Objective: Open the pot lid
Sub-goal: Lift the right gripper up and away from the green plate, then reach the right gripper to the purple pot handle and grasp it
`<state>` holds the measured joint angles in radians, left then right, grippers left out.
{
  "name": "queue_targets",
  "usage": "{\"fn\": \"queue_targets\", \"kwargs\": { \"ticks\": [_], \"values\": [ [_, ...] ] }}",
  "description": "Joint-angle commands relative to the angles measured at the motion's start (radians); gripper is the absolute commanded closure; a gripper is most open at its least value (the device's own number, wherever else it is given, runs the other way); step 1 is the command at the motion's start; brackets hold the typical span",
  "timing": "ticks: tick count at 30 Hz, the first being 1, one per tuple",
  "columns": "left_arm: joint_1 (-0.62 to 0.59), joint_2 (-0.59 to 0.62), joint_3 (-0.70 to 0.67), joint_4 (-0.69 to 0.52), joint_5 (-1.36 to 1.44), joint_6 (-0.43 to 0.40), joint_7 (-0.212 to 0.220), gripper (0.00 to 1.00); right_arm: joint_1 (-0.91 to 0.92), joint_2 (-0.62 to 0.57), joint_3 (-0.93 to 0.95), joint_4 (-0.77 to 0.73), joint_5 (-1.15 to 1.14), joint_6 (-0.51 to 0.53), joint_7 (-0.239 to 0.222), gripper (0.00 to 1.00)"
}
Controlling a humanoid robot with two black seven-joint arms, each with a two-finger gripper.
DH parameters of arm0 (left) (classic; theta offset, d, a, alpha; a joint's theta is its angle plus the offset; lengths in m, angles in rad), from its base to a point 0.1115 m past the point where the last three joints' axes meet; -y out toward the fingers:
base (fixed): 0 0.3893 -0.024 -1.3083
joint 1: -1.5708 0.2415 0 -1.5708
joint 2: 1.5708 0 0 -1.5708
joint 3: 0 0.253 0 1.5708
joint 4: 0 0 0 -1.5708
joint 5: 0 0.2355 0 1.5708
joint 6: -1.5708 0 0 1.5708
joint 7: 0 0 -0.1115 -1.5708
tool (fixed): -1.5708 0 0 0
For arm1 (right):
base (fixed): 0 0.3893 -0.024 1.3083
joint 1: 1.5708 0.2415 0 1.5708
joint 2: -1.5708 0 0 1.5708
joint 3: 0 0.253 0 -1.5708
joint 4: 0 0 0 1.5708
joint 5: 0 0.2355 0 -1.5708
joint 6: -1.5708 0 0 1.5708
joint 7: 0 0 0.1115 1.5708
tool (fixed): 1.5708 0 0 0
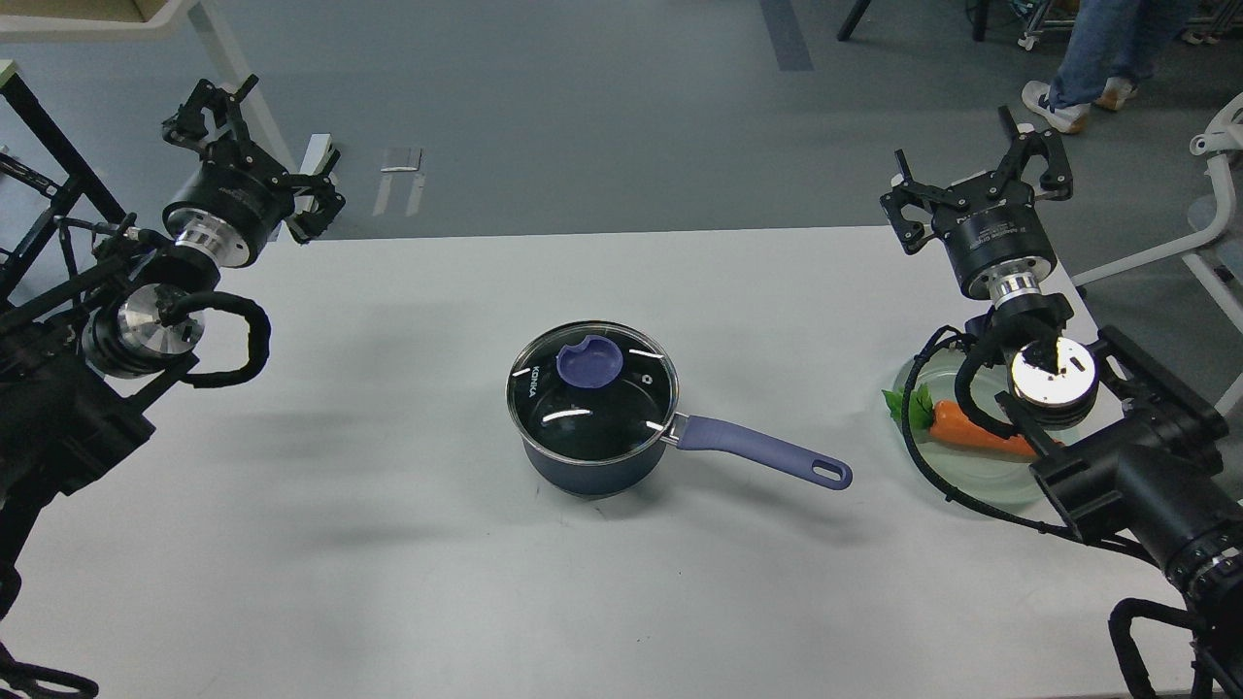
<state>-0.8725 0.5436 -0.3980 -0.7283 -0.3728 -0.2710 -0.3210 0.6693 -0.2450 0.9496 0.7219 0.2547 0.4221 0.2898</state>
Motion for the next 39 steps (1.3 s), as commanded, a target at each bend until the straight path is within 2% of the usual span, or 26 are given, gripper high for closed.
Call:
{"fn": "queue_targets", "kwargs": {
  "ticks": [1,10,13,21,27,34,39],
  "values": [
    [0.004,0.001,0.011,-0.005,0.009,0.009,-0.004,0.01,0.001,-0.007,-0.011,-0.006,0.0,0.006,0.0,0.0],
    [0.017,0.006,0.01,-0.022,0.041,0.022,-0.004,0.01,-0.011,-0.019,-0.025,0.011,-0.003,0.003,0.0,0.0],
    [0.018,0.022,0.016,-0.022,0.045,0.012,0.011,0.01,-0.016,-0.056,-0.06,0.053,-0.005,0.003,0.005,0.0],
    [0.017,0.05,0.024,-0.036,0.089,0.022,0.013,0.01,-0.03,-0.305,-0.209,0.224,-0.057,0.001,0.011,0.0],
    [0.013,0.053,0.022,-0.039,0.134,0.022,0.007,0.01,-0.03,-0.464,-0.212,0.399,-0.446,-0.111,0.011,0.0],
    [0.013,0.082,0.024,-0.088,0.144,0.027,0.007,0.01,-0.022,-0.546,-0.261,0.648,-0.892,-0.253,0.005,0.0],
    [0.012,0.087,0.025,-0.089,0.173,0.044,0.013,0.01,0.021,-0.628,-0.354,0.778,-1.206,-0.279,-0.001,0.0]
  ]
}}
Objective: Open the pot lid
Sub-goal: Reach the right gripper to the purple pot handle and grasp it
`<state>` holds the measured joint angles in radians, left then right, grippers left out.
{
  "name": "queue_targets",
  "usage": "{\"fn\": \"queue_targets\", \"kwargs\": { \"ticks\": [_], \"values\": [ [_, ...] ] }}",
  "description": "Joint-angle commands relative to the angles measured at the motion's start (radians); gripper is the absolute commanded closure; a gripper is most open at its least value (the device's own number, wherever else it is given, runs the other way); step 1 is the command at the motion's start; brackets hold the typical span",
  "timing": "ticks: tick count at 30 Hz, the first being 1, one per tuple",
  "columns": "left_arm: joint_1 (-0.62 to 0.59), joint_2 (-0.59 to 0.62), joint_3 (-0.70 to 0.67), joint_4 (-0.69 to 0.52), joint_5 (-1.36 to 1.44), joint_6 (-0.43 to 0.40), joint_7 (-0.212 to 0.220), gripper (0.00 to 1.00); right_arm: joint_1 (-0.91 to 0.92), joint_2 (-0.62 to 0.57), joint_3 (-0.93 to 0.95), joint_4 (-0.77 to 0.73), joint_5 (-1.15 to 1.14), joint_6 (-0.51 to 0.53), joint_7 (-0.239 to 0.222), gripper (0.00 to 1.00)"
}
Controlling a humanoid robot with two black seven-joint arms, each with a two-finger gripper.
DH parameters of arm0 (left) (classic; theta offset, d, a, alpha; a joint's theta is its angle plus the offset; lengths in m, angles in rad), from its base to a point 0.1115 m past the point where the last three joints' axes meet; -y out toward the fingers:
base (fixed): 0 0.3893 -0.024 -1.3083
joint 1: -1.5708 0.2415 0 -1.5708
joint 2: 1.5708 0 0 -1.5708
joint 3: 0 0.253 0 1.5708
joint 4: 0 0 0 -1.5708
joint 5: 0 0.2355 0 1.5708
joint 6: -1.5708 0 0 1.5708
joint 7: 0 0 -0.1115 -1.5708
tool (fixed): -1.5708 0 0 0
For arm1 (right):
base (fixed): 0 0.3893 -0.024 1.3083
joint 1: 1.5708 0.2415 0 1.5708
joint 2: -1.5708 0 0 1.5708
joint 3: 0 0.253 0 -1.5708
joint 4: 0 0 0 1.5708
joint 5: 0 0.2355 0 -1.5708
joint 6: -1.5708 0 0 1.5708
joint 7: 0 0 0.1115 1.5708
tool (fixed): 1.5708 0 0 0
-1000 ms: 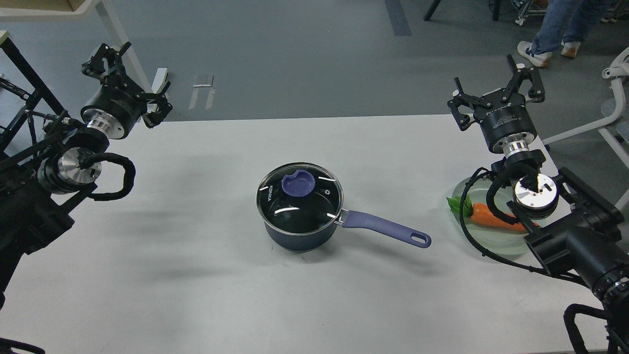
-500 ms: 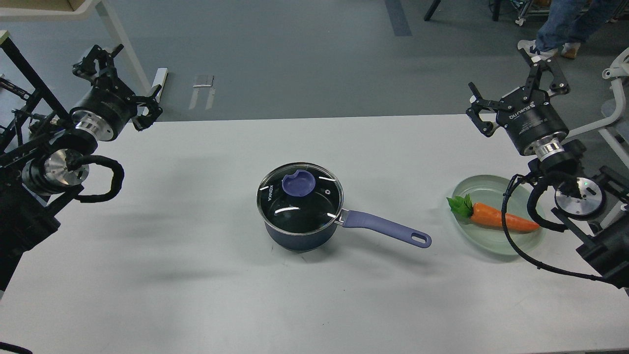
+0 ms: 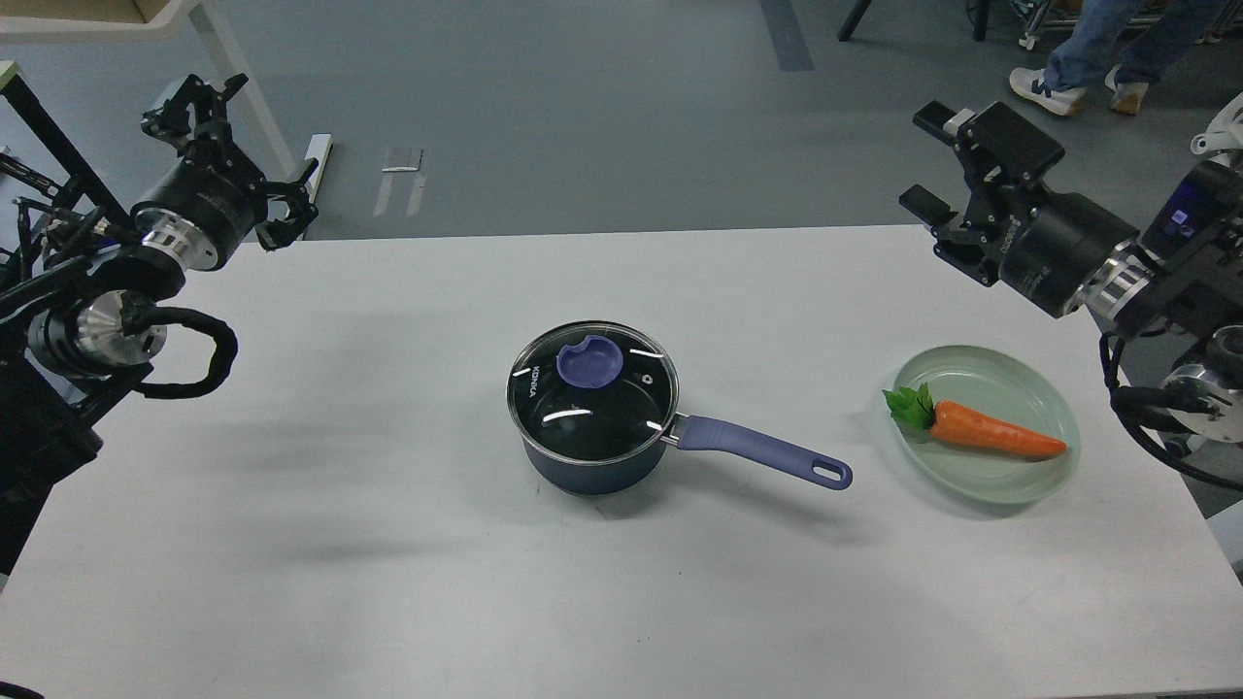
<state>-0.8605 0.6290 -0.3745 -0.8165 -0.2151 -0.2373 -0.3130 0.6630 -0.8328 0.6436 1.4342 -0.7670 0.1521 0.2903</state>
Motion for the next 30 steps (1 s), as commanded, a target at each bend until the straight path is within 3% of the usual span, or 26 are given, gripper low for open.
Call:
{"fn": "queue_targets", "kwargs": {
  "ticks": [1,6,11,20,30],
  "values": [
    [0.0,0.001,0.002,-0.001,0.022,0.013,0.005,0.01,0.038,-0.042,-0.067,0.078,-0.259,-0.009,-0.002,0.0],
    [0.0,0.005,0.002,-0.018,0.052,0.015,0.003,0.01,0.115,-0.035,-0.218,0.092,-0.648,-0.035,0.01,0.0],
    [0.003,0.026,0.002,-0.068,0.065,0.016,0.002,0.01,0.252,-0.02,-0.428,0.091,-0.823,-0.057,0.012,0.05],
    [0.003,0.026,0.002,-0.07,0.085,0.016,0.0,0.01,0.374,0.103,-0.68,0.065,-0.998,-0.075,0.013,0.17],
    [0.005,0.026,0.0,-0.07,0.085,0.015,0.003,0.01,0.377,0.138,-0.72,0.005,-1.085,-0.072,0.009,0.42]
  ]
}}
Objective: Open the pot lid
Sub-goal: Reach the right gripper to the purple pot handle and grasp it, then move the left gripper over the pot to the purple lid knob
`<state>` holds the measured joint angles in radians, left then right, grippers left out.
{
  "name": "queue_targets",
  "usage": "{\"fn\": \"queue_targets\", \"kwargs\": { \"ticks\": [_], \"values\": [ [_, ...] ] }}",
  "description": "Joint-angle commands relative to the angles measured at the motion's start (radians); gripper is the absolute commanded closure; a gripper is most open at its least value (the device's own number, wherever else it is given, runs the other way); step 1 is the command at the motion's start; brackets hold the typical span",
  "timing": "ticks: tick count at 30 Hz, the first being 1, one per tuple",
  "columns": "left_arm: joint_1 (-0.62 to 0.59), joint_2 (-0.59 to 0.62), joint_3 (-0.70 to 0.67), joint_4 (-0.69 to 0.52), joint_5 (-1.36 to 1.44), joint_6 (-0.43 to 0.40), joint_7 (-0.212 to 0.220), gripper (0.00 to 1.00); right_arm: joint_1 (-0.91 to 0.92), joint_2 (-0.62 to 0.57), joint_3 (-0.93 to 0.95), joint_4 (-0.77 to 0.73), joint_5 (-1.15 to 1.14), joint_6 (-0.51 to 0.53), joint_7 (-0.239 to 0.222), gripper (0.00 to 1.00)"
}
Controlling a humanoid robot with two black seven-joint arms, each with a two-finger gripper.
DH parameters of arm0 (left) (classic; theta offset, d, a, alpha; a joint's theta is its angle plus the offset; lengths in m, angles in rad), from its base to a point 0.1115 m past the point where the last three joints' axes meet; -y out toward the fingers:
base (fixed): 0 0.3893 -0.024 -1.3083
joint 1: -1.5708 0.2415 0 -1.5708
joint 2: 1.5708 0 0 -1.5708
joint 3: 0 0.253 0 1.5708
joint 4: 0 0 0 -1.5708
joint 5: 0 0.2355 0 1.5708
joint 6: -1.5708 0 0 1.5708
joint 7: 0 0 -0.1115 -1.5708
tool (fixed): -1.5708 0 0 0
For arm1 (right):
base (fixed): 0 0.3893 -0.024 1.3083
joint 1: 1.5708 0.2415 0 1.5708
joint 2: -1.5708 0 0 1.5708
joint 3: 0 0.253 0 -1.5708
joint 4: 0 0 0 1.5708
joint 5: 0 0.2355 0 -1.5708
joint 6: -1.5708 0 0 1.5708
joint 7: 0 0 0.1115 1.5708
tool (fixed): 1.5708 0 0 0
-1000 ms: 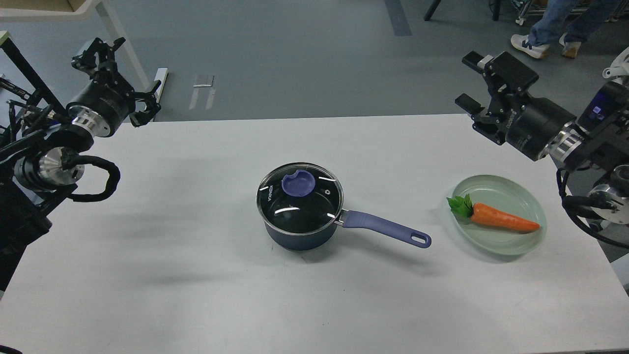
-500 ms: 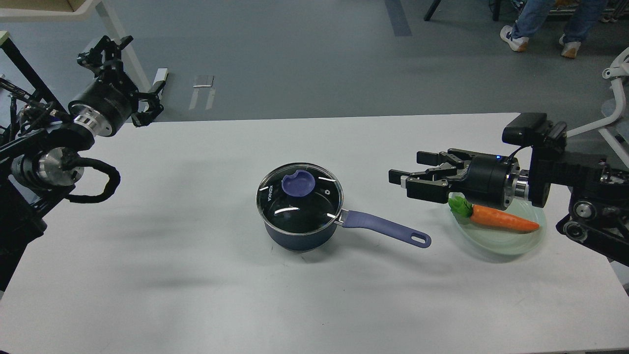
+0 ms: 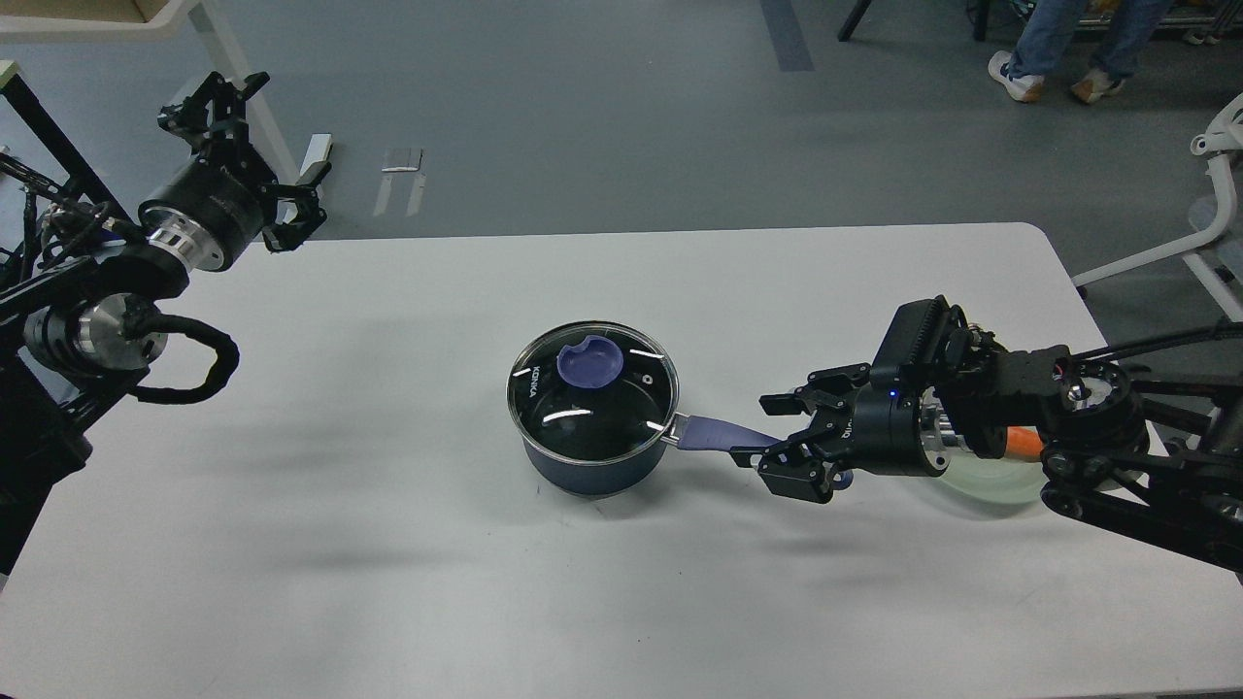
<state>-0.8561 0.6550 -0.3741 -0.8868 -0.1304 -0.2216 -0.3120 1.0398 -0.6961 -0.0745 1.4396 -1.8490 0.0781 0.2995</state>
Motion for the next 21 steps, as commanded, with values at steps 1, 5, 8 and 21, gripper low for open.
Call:
{"fn": "queue_targets", "kwargs": {
  "ticks": [1,5,8,21],
  "values": [
    [0.0,0.0,0.0,0.0,0.0,-0.001,0.001,0.01,0.0,0.001,-0.002,-0.001,-0.002,0.002,0.0,0.46],
    [0.0,-0.002,0.001,0.002,0.0,-0.002,0.002,0.01,0.0,0.001,-0.002,0.001,-0.002,0.005,0.0,0.59],
    [0.0,0.0,0.0,0.0,0.0,-0.002,0.002,0.01,0.0,0.001,-0.007,-0.001,-0.001,0.006,0.0,0.61],
    [0.002,0.002,0.0,0.002,-0.001,-0.001,0.002,0.01,0.008,0.012,-0.027,0.001,0.008,0.006,0.001,0.73]
  ]
}}
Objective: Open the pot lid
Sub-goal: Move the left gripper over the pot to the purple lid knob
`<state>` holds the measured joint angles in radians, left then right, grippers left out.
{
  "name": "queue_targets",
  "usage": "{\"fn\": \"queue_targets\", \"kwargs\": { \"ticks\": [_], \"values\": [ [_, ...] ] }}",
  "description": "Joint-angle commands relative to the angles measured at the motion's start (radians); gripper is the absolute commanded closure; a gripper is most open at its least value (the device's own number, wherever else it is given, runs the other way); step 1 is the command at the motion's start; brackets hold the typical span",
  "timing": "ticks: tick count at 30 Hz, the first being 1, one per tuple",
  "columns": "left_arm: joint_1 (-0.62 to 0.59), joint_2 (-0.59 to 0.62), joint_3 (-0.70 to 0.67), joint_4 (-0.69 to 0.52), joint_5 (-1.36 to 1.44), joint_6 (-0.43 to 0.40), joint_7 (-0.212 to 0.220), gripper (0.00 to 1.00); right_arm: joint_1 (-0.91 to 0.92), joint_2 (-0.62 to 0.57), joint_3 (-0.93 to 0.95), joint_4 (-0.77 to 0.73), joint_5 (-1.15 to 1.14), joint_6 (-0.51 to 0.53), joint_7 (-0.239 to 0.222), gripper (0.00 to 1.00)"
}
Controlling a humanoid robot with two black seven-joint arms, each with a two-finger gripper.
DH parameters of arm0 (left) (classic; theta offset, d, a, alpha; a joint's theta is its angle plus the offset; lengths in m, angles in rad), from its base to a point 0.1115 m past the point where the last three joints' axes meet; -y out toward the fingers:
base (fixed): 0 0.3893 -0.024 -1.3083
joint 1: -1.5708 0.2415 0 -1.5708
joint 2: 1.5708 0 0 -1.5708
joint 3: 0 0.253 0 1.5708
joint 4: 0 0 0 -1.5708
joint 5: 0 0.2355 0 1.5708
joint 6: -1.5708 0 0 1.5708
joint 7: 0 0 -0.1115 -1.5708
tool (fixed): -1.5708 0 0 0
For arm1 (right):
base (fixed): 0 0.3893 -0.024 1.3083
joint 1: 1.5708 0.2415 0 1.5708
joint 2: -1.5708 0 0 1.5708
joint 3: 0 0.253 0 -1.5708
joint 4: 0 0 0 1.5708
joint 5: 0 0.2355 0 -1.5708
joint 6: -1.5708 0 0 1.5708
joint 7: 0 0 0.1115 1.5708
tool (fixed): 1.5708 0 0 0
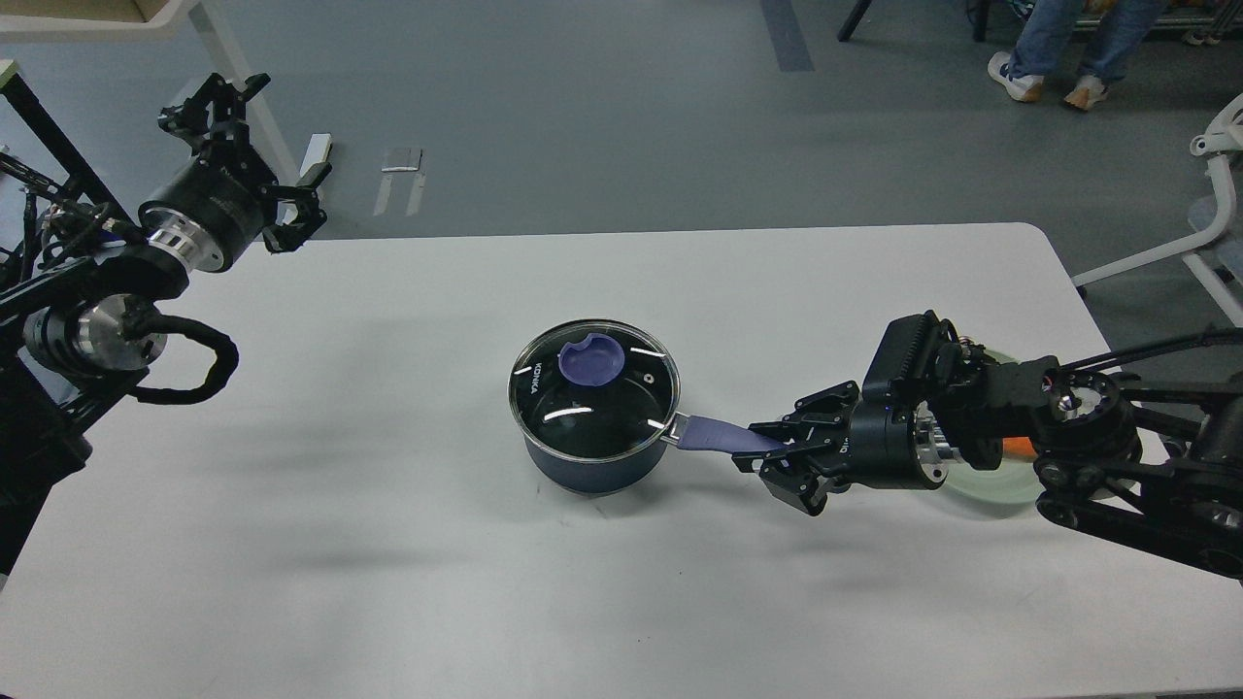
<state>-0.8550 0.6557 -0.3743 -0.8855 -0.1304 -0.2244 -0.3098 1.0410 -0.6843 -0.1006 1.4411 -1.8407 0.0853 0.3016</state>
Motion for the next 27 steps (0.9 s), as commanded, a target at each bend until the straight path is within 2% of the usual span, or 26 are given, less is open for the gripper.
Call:
{"fn": "queue_targets", "kwargs": {
  "ticks": [1,5,9,13,17,23,27],
  "values": [
    [-0.001,-0.001,0.0,0.0,0.0,0.002,0.0,0.01,0.01,0.0,-0.001,-0.001,0.0,-0.001,-0.001,0.75],
    [-0.001,-0.001,0.0,-0.001,-0.002,0.002,0.0,0.01,0.011,-0.001,-0.001,-0.001,0.001,-0.001,-0.001,0.8],
    [-0.004,-0.001,0.008,-0.007,0.003,0.004,0.003,0.01,0.017,-0.004,0.001,0.001,0.005,-0.004,-0.001,0.8],
    [-0.03,0.01,0.026,-0.065,0.104,0.017,0.0,0.01,0.019,-0.008,0.001,0.004,0.008,-0.007,0.001,0.8],
    [-0.074,0.038,0.026,-0.212,0.418,0.091,-0.005,0.01,0.017,-0.008,0.001,0.004,0.008,-0.007,0.001,0.8],
    [-0.078,0.022,0.026,-0.45,1.007,0.172,-0.005,0.01,0.014,-0.003,-0.001,0.002,0.009,-0.007,0.001,0.8],
    [-0.079,-0.053,0.069,-0.483,1.311,0.195,-0.003,0.03,0.016,-0.001,-0.001,0.002,0.009,-0.007,0.002,0.8]
  ]
}}
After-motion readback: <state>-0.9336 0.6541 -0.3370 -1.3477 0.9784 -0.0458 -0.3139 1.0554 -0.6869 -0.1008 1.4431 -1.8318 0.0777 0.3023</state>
